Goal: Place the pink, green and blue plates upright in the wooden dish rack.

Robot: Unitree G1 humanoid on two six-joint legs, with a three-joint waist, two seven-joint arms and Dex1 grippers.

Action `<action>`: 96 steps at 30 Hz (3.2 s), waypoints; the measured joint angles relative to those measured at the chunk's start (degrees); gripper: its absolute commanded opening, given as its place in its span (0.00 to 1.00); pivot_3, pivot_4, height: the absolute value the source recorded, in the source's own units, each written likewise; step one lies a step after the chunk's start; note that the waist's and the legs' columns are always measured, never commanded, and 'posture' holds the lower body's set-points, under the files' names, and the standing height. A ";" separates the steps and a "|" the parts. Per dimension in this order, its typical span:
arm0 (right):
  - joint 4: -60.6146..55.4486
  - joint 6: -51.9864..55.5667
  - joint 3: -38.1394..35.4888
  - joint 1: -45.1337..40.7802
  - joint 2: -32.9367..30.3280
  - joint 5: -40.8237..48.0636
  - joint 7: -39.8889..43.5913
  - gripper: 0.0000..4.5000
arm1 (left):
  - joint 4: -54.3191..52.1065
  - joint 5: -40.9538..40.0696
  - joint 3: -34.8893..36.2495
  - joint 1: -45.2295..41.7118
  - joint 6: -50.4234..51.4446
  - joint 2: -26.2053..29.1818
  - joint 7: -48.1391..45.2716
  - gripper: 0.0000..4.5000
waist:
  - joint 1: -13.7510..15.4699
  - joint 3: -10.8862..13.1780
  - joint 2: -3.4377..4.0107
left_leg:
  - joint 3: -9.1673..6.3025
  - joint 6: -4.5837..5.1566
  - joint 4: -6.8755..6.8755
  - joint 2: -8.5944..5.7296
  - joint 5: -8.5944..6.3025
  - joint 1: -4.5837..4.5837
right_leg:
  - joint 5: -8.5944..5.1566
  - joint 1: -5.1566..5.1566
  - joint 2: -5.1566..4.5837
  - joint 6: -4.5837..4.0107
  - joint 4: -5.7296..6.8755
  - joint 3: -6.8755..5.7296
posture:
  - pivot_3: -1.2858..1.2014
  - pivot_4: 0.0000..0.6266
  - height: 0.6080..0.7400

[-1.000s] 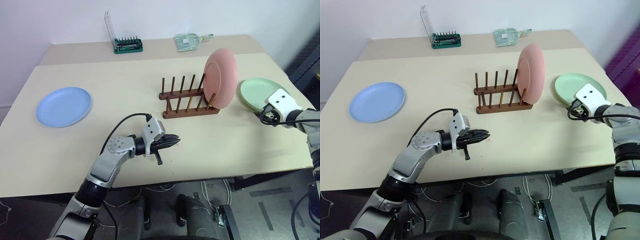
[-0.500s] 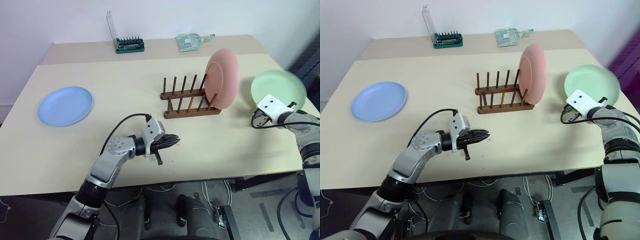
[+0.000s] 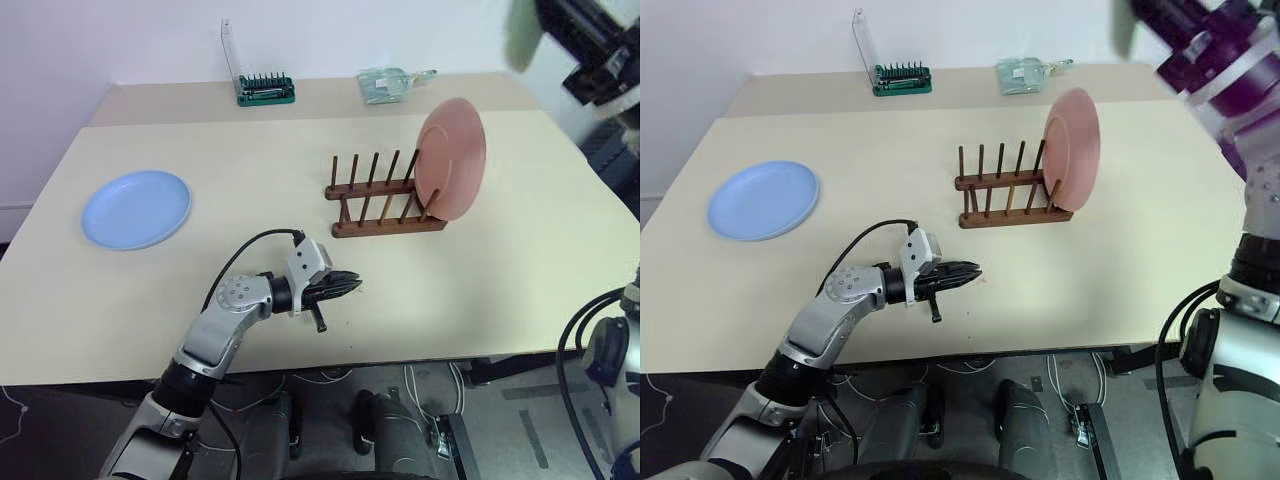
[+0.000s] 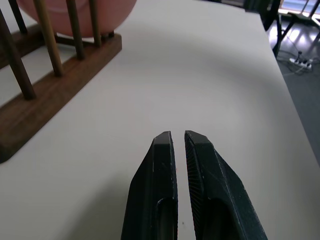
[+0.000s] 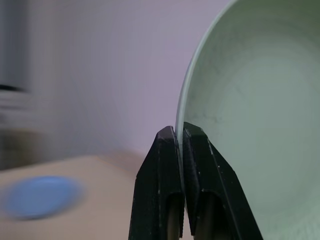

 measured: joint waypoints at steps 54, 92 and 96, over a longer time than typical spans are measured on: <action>1.82 9.27 8.22 0.28 4.96 -12.54 -5.72 0.99 | -0.32 -1.62 7.64 -0.73 -2.88 -0.02 5.88 0.08 | -0.38 0.00 -0.01 | 0.16 0.02 -0.01 0.01 -0.01 -0.17 | 0.02 -0.29 0.05 0.32 0.00 0.07 | 0.52 0.24 0.92; -5.29 -19.71 33.53 6.59 12.05 -47.36 6.83 1.00 | 5.74 -8.05 74.63 -21.86 34.59 -11.24 73.16 0.29 | -0.43 0.01 -0.96 | 0.10 -0.12 -0.12 -0.01 0.05 -0.03 | 0.21 -0.16 0.09 0.33 0.04 0.05 | 0.52 0.24 0.92; -5.45 -19.74 33.53 7.94 12.05 -48.07 6.42 1.00 | 7.00 -10.39 74.51 -21.96 31.20 -10.88 73.96 0.01 | -0.23 -0.01 -0.99 | 0.10 -0.13 -0.09 -0.04 0.04 -0.03 | 0.21 -0.10 0.04 0.32 0.00 0.05 | 0.52 0.24 0.92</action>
